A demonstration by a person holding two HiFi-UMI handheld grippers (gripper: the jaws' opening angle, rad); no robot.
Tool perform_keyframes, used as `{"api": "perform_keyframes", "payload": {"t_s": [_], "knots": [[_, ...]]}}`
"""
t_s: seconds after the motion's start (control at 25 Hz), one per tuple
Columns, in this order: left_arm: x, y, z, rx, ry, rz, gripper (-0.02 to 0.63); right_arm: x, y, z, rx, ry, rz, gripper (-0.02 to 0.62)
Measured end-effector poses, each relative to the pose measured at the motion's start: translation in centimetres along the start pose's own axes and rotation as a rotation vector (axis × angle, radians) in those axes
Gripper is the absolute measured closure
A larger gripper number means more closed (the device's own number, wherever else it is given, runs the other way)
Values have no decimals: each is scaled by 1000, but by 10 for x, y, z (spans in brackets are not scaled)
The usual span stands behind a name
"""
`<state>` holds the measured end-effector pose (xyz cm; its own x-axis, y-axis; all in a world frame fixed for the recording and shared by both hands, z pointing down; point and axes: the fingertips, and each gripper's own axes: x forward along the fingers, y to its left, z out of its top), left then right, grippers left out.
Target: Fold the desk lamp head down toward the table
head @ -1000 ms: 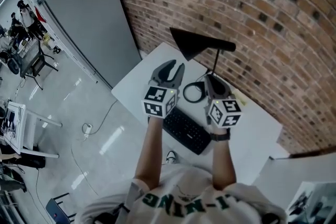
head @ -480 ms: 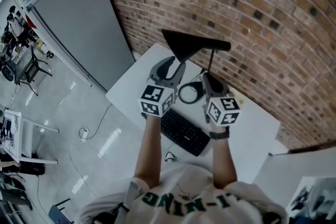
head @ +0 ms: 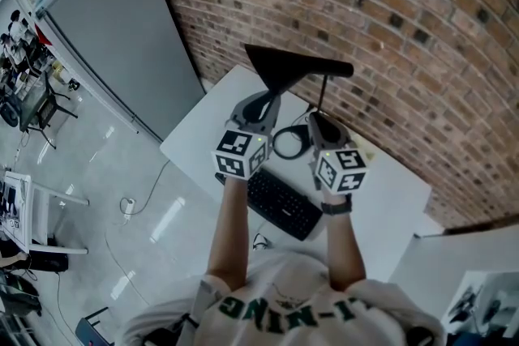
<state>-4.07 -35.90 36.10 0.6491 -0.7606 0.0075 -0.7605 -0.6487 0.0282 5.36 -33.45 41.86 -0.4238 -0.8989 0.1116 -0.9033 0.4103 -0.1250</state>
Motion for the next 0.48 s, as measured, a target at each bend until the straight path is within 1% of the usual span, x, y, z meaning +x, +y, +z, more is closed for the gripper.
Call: {"api": "perform_keyframes", "payload": {"t_s": [0.08, 0.12, 0.48], "knots": [[1, -2, -2, -1, -1, -6, 592, 0, 0, -2, 1, 2, 1, 595], [1, -3, -2, -2, -3, -7, 595, 0, 1, -3, 2, 3, 1, 595], [0, -3, -9, -10, 23, -11, 601, -3, -2, -4, 20, 1, -7, 595]]}}
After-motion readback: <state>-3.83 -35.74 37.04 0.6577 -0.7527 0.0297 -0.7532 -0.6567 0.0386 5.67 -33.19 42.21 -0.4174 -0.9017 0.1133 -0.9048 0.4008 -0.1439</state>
